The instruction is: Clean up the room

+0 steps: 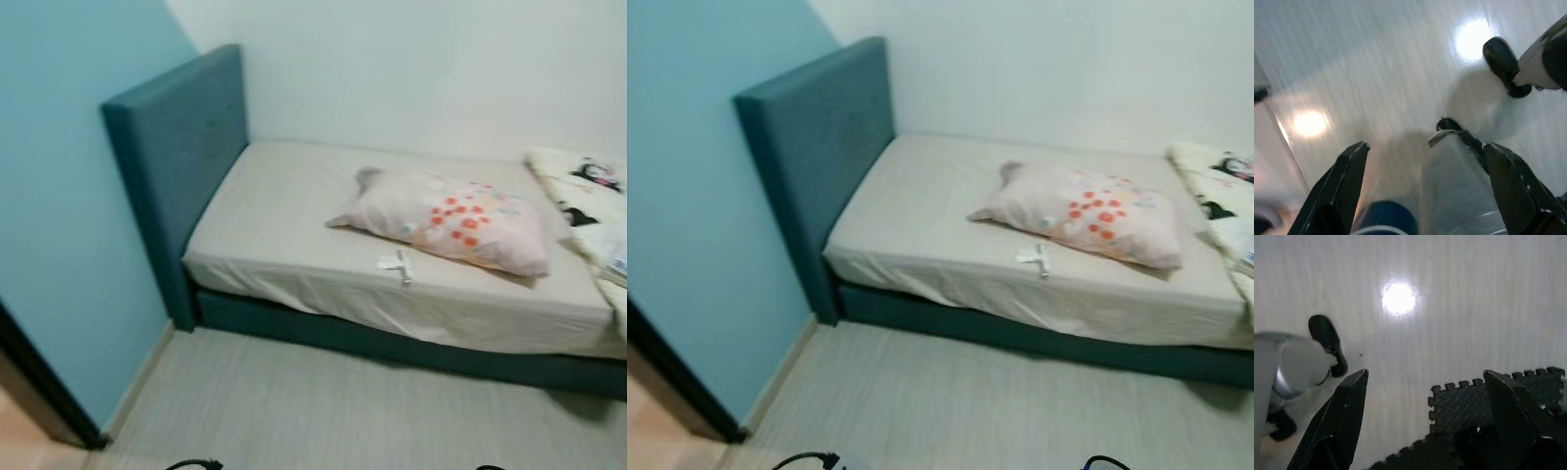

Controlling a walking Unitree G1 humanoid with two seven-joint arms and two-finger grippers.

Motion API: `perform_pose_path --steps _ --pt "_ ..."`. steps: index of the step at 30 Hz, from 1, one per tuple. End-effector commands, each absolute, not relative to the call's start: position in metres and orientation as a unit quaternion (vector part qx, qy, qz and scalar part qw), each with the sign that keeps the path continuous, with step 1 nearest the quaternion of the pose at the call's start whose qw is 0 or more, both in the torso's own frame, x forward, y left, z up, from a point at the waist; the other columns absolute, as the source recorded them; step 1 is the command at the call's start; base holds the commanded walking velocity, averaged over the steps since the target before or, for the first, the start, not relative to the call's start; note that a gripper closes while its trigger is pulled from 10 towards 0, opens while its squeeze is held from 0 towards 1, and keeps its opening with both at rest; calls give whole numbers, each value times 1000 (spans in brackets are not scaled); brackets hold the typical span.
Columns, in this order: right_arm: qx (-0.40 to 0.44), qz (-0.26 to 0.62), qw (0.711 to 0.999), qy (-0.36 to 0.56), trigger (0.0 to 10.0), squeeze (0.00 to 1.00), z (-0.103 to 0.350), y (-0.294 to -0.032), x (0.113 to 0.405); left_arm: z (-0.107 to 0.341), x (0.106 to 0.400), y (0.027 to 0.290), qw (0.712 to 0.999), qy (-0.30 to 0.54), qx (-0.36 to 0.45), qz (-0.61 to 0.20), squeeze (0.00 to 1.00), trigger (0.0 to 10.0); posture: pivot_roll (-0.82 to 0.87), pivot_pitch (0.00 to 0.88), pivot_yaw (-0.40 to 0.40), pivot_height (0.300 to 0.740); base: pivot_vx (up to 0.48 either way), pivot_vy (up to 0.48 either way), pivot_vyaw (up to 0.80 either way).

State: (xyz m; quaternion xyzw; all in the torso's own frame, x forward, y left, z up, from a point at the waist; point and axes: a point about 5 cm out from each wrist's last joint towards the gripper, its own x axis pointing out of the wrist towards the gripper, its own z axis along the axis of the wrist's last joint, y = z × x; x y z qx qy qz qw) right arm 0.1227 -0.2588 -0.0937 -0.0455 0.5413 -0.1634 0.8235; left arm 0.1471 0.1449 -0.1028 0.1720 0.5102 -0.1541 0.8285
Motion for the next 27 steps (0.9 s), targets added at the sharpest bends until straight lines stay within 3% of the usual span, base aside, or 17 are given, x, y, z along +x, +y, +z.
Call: perform_pose_path --steps 1,6,22,27 --pt "-44 -156 829 535 10000 0 -94 -256 125 -105 141 146 823 522 167 -149 0 10000 34 0 -25 740 0 0 -756" --pt "-20 -131 845 519 10000 0 -95 -241 133 -105 140 147 823 527 156 -142 0 10000 35 0 -21 740 0 -292 -151" --pt "-32 -118 842 526 10000 0 -97 -238 130 -105 141 147 822 527 160 -144 0 10000 37 0 -17 740 0 -474 0" --pt "-38 -113 842 526 10000 0 -97 -236 131 -105 142 148 822 524 171 -145 0 10000 39 0 -19 740 0 0 0"
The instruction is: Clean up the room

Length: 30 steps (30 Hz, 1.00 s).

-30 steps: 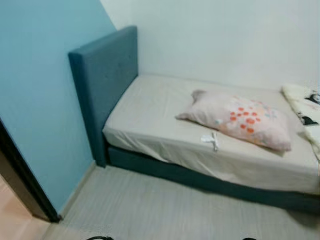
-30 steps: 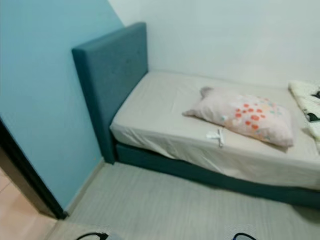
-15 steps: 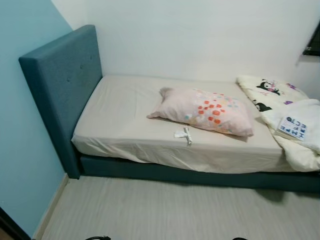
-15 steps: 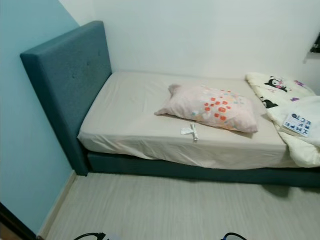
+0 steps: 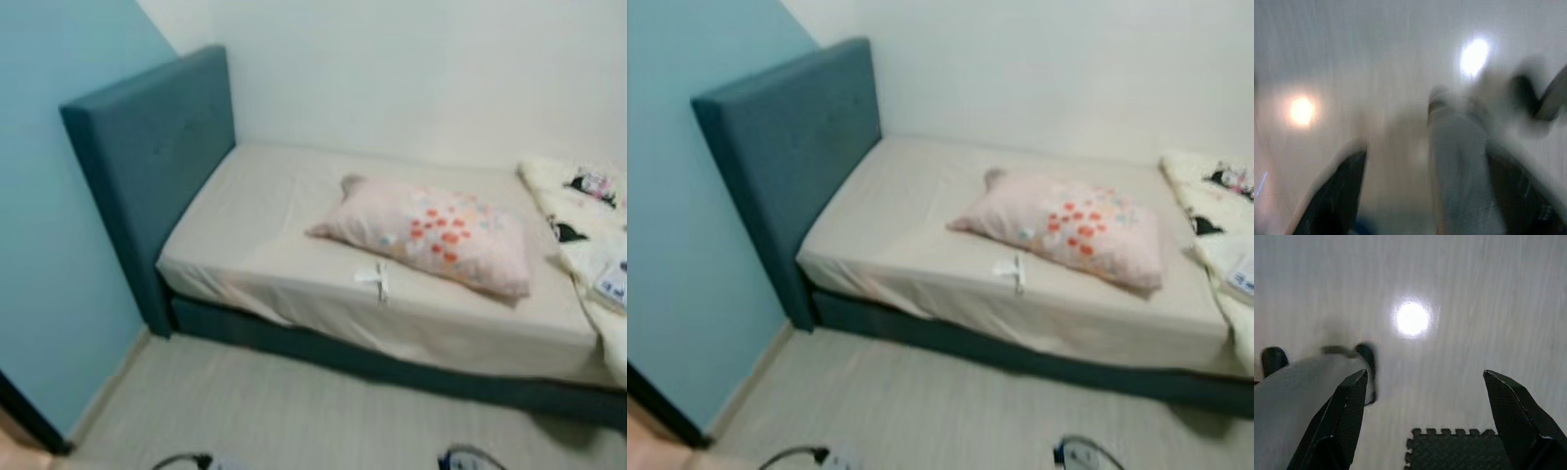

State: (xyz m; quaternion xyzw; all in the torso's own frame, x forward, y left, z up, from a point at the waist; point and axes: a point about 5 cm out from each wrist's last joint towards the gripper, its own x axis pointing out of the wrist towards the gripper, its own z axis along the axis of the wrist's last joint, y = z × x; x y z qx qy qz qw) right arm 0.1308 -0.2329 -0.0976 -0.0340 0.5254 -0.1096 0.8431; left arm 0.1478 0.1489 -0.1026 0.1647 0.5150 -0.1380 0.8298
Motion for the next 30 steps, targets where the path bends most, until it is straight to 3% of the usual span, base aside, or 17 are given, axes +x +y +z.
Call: perform_pose_path --steps 1,11,19,25,30 --pt "-38 -113 842 526 10000 0 -97 -236 131 -105 142 148 822 524 171 -145 0 10000 39 0 -19 740 0 0 0" --pt "-38 -103 846 522 10000 0 -98 -221 138 -104 143 146 826 517 168 -148 0 10000 38 0 -15 740 53 0 0" --pt "-25 -122 852 508 10000 0 -95 -230 140 -104 144 146 830 513 161 -148 0 10000 36 0 -13 740 432 0 0" --pt "-24 -127 854 505 10000 0 -93 -239 138 -104 144 146 830 513 161 -148 0 10000 36 0 -13 740 461 0 -708" --pt "-24 -126 859 496 10000 0 -91 -243 140 -104 144 146 829 514 163 -149 0 10000 34 0 -9 740 458 0 0"
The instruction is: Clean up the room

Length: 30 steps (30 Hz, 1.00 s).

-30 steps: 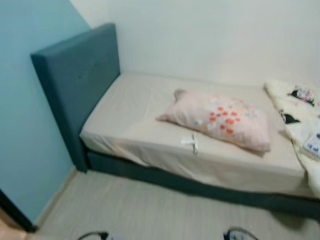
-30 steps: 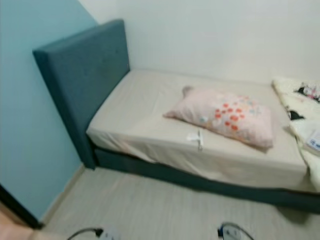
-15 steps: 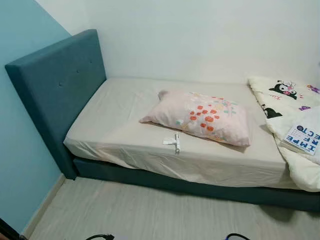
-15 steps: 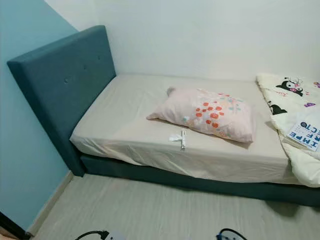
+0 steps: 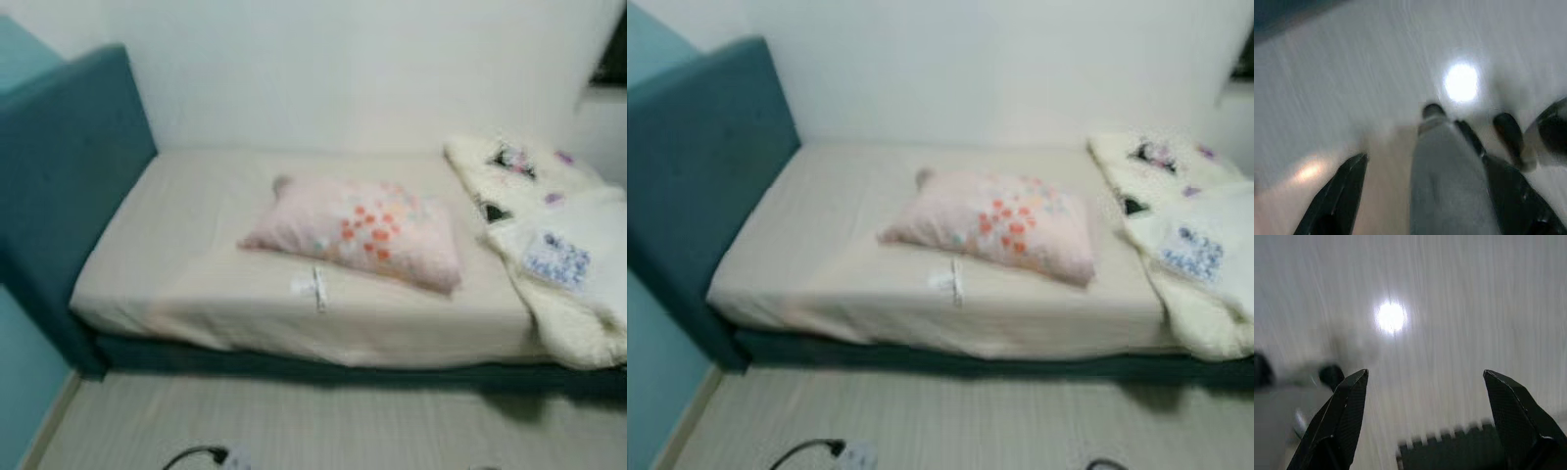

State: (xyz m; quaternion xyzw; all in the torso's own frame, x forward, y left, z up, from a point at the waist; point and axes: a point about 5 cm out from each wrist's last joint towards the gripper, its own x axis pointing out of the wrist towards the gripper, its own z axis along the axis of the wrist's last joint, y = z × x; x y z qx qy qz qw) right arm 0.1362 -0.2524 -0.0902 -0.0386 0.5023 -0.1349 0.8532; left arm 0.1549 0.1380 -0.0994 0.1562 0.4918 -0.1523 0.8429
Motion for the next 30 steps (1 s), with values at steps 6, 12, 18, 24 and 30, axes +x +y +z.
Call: perform_pose_path --steps 6,12,18,24,30 --pt "-19 -115 870 480 10000 0 -87 -236 155 -104 144 146 829 513 165 -151 0 10000 30 0 -6 740 449 0 0" --pt "1 -113 880 462 10000 0 -82 -226 173 -104 144 146 828 513 167 -151 0 10000 30 0 -6 740 446 0 0" --pt "-22 -65 903 423 10000 0 -70 -221 198 -104 143 148 829 515 170 -140 0 10000 24 0 -1 740 355 0 0" --pt "-36 40 928 369 10000 0 -52 -208 228 -105 142 150 825 520 178 -131 0 10000 18 3 2 740 0 0 109" --pt "-55 34 929 364 10000 0 -48 -205 236 -105 141 150 824 522 178 -130 0 10000 15 5 0 740 0 0 328"
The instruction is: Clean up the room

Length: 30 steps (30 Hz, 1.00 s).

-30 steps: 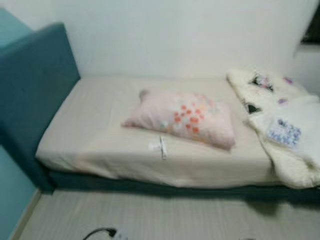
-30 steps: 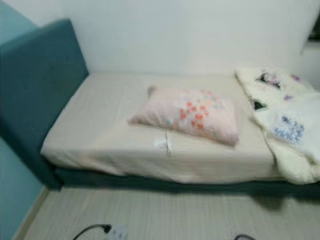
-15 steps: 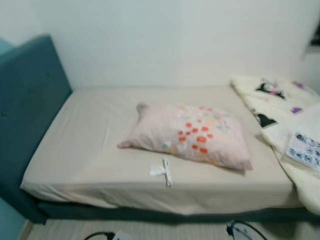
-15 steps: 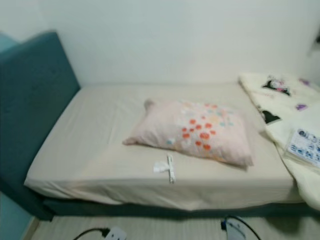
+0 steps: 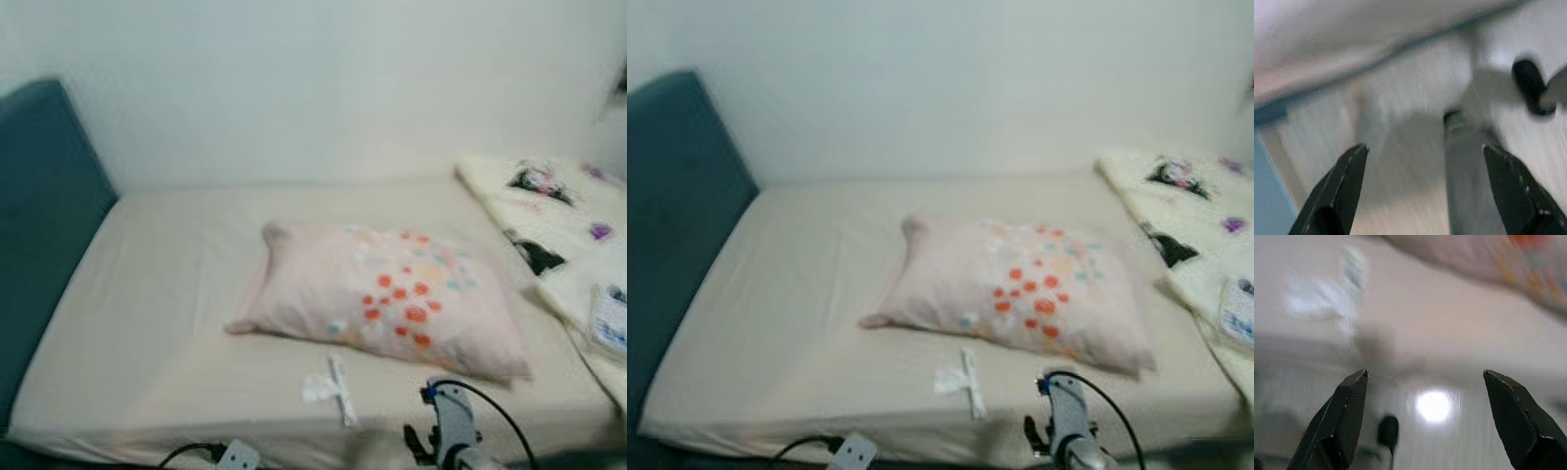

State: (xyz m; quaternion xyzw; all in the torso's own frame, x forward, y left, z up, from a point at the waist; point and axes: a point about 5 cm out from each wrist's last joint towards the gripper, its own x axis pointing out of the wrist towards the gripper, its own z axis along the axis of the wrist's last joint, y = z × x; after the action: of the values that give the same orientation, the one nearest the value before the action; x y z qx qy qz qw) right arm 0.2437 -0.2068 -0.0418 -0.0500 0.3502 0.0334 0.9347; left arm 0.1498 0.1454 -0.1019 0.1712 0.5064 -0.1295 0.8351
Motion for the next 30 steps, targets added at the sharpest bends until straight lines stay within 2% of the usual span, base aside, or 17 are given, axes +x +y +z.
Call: perform_pose_path --steps 1,5,10,17,20,21,22,24,28,29,30 --pt "-56 27 930 362 10000 0 -46 -205 238 -105 141 151 823 523 179 -130 0 10000 15 5 0 740 0 0 0" --pt "-34 9 935 352 10000 0 -42 -208 244 -105 141 151 822 523 182 -131 0 10000 11 8 2 740 0 0 0" --pt "23 7 946 323 10000 0 -31 -210 258 -105 141 152 820 524 190 -132 0 10000 5 7 7 712 0 0 0" --pt "33 9 954 297 10000 0 -20 -211 269 -105 142 152 821 522 193 -132 0 10000 5 7 7 687 0 0 0" --pt "37 12 960 278 10000 0 -12 -210 278 -104 142 151 837 512 161 -106 0 10000 6 1 7 677 0 0 0" --pt "39 16 963 265 10000 0 -7 -209 284 -103 143 151 853 501 124 -79 0 10000 7 0 7 672 0 0 0" --pt "39 16 963 265 10000 0 -7 -209 284 -103 143 151 853 501 124 -79 0 10000 7 0 7 672 0 0 0" --pt "40 22 967 250 10000 0 1 -208 291 -101 145 151 873 479 83 -44 0 10000 8 2 7 662 0 0 0" --pt "41 28 971 235 10000 0 7 -207 298 -99 148 151 887 459 47 -18 0 10000 7 3 10 652 0 0 0" --pt "41 34 973 225 10000 0 13 -206 302 -73 202 170 922 388 6 14 0 10000 7 3 10 642 0 0 0" --pt "41 34 973 225 10000 0 13 -206 302 -73 202 170 922 388 6 14 0 10000 7 3 10 642 0 0 0"
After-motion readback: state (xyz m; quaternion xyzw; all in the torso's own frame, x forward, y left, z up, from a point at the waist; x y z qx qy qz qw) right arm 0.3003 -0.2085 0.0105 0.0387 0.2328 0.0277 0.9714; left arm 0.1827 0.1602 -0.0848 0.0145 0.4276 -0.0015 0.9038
